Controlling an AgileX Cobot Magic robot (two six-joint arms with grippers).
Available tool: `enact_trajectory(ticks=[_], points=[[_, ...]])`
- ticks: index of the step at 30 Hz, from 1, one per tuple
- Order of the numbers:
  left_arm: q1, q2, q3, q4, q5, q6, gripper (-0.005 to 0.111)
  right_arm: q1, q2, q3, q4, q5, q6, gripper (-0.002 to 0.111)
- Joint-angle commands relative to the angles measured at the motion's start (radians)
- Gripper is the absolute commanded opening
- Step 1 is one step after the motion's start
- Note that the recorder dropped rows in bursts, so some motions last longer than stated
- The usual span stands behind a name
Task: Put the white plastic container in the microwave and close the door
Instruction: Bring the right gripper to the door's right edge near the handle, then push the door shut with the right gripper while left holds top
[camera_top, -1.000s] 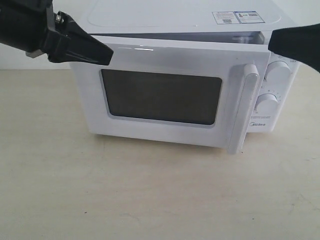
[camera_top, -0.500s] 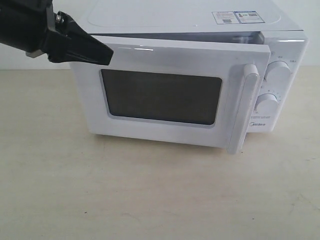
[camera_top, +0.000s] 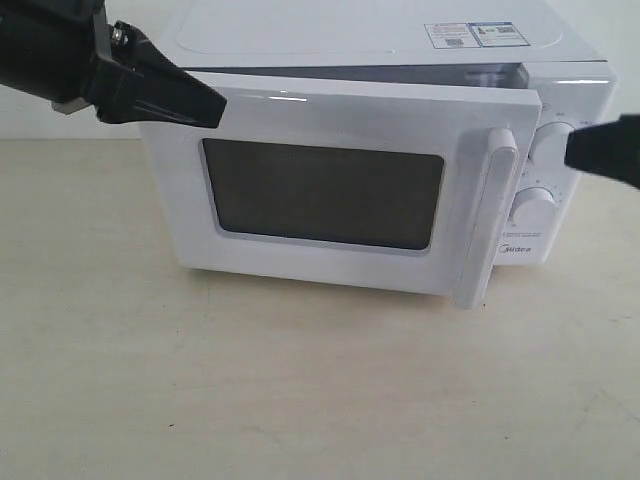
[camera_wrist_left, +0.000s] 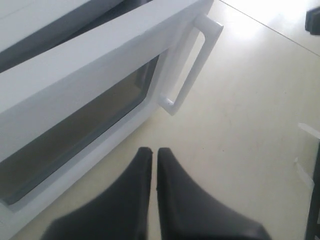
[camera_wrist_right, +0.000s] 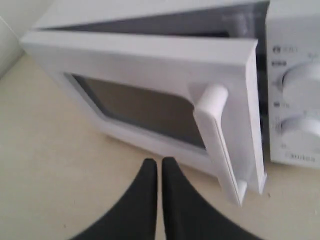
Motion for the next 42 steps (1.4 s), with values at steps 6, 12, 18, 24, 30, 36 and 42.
enact_trajectory(ticks=[6, 12, 18, 24, 30, 36, 42], points=[[-0.005, -0.011, -0.008, -0.015, -0.015, 0.004, 0.004, 0.232, 0.216, -0.019, 0.059, -0.303, -0.104, 0.0], [-0.005, -0.011, -0.008, -0.015, -0.015, 0.004, 0.004, 0.364, 0.334, -0.064, 0.061, -0.502, -0.102, 0.0], [-0.005, -0.011, -0.008, -0.015, -0.018, 0.004, 0.004, 0.4, 0.42, -0.064, 0.073, -0.696, -0.095, 0.0], [-0.005, -0.011, -0.008, -0.017, -0.019, 0.004, 0.004, 0.409, 0.476, -0.046, 0.078, -0.833, -0.052, 0.0], [-0.005, -0.011, -0.008, -0.038, -0.019, 0.004, 0.004, 0.492, 0.476, 0.017, 0.102, -0.992, -0.025, 0.0], [-0.005, -0.011, -0.008, -0.038, -0.015, 0.004, 0.004, 0.5, 0.476, 0.017, 0.16, -1.054, -0.06, 0.0], [-0.005, -0.011, -0.008, -0.045, 0.005, 0.004, 0.004, 0.5, 0.476, 0.017, 0.211, -1.037, -0.092, 0.0]])
